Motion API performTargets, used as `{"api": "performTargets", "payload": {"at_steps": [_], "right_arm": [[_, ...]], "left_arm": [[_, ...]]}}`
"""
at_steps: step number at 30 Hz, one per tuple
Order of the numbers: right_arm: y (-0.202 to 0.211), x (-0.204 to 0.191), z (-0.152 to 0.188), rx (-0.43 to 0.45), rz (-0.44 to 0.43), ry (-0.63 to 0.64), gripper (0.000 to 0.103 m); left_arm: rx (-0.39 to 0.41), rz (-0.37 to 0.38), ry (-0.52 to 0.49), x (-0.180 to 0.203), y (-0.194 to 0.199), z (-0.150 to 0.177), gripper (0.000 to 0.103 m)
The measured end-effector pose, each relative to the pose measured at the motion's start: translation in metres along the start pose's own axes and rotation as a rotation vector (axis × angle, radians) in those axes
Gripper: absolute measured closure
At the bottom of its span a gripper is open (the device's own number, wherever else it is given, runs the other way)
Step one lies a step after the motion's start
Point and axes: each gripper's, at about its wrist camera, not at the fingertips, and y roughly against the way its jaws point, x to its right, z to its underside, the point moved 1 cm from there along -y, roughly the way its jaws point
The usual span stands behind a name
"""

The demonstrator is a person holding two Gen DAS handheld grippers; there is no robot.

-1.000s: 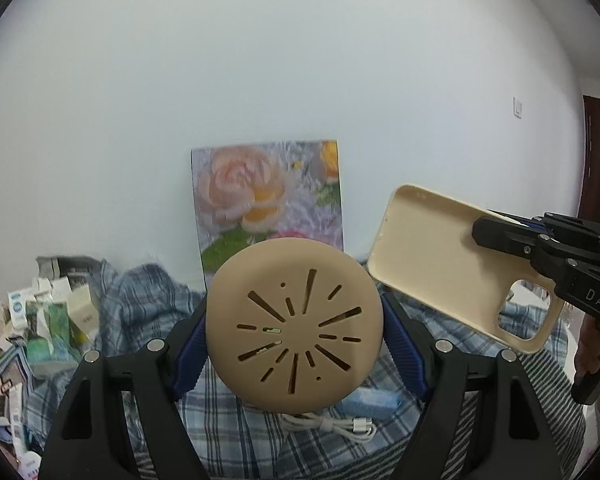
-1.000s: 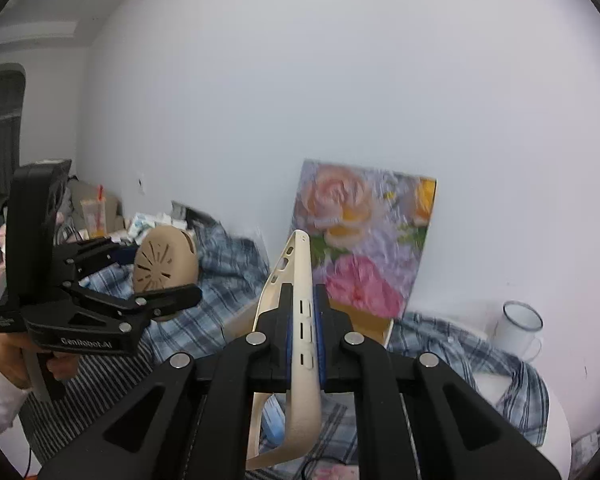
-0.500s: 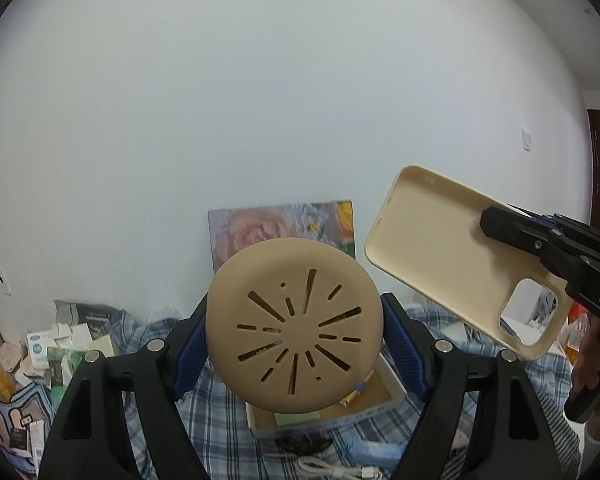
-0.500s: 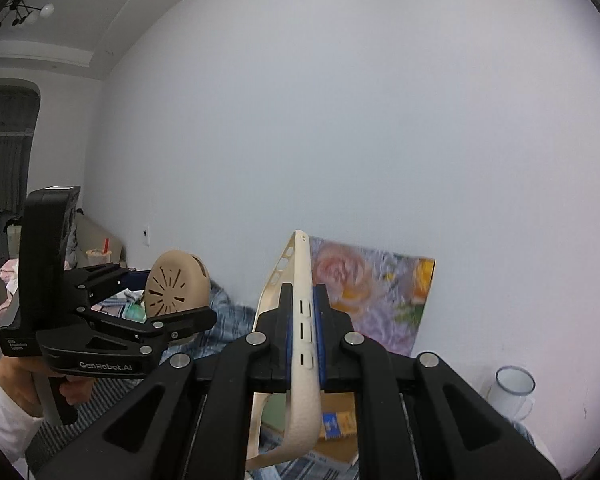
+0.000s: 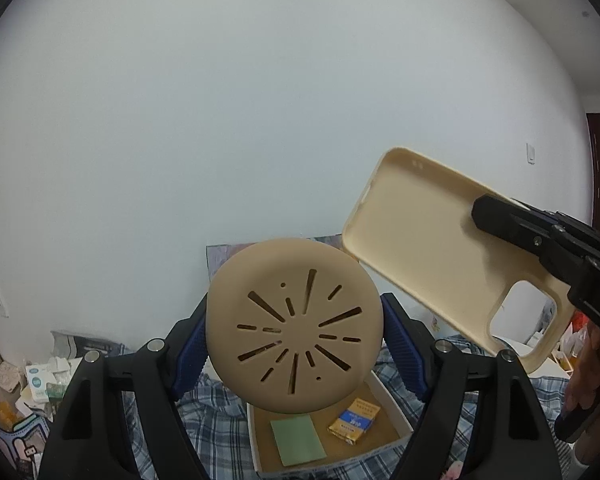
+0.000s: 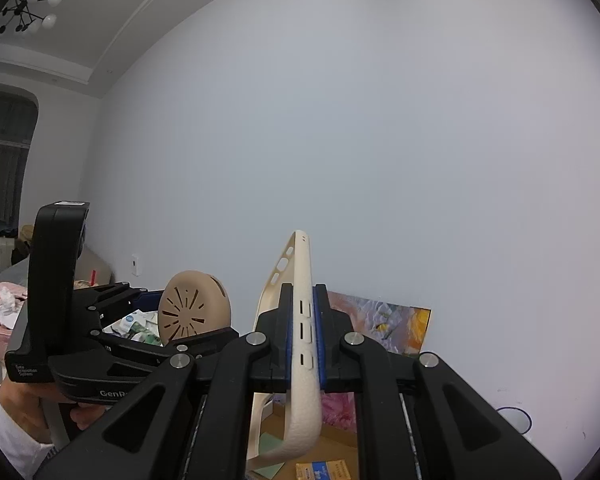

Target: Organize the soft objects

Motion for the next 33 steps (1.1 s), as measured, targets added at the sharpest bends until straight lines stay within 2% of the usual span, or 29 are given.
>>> {"api": "performTargets", "payload": {"at_steps": [8, 19, 33], "right_arm": [[-0.020, 0.003, 0.011, -0.032, 0.014, -0.008, 0.095], [-0.058, 0.011, 0.047, -0.125, 0.005, -0.080, 0.095], [-0.111, 0.027, 0.103, -0.277, 0.008, -0.136, 0.095]], "left_arm": [[-0.028, -0.006, 0.002, -0.006, -0.026, 0.004, 0.023], [-0.133, -0.030, 0.022, -0.016, -0.080, 0.031, 0.023], [-0.274, -0.040, 0.030, -0.020, -0.139, 0.084, 0.023]]}}
